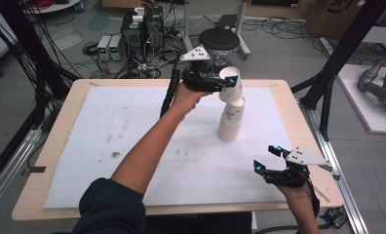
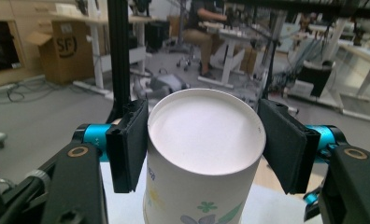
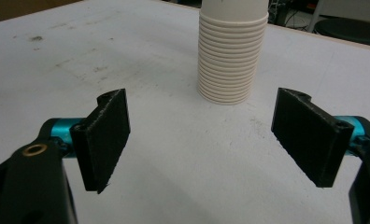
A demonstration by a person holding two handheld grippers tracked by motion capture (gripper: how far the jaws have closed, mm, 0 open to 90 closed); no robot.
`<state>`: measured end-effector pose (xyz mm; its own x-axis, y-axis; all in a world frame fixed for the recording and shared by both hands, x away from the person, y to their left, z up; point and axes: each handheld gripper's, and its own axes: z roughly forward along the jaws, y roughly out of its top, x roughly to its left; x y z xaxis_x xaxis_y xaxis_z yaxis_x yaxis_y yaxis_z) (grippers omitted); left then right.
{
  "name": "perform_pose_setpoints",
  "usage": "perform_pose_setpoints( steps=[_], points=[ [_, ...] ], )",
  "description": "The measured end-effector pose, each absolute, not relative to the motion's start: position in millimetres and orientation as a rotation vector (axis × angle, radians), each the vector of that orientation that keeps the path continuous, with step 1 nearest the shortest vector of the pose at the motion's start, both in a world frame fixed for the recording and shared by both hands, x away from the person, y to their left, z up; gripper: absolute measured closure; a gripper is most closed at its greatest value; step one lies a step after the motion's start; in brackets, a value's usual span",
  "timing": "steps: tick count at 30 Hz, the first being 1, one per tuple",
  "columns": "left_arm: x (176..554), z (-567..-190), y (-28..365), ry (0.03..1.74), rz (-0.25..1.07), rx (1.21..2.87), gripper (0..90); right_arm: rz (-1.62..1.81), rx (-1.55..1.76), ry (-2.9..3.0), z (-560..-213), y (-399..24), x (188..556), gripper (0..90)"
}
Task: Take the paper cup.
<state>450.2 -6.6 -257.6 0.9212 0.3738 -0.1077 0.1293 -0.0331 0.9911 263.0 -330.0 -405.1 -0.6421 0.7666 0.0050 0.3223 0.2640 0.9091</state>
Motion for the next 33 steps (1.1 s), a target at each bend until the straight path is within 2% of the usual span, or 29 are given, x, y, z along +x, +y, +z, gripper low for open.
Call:
perform_pose_setpoints(
  steps=[6, 13, 22, 33],
  points=[
    [441, -243, 29, 0.405, 0.231, 1.554, 36.6, 1.351, 0.980, 2.111, -405, -326, 264, 19.8],
    [428, -250, 64, 0.436, 0.259, 1.586, 36.7, 1.374, 0.977, 2.133, -406, -318, 267, 19.8],
    [396, -285, 101, 0.457, 0.306, 1.658, 36.5, 1.377, 0.938, 2.211, -408, -303, 273, 19.8],
    [371, -328, 132, 0.513, 0.298, 1.691, 36.5, 1.402, 0.861, 2.280, -403, -278, 288, 19.7]
  ],
)
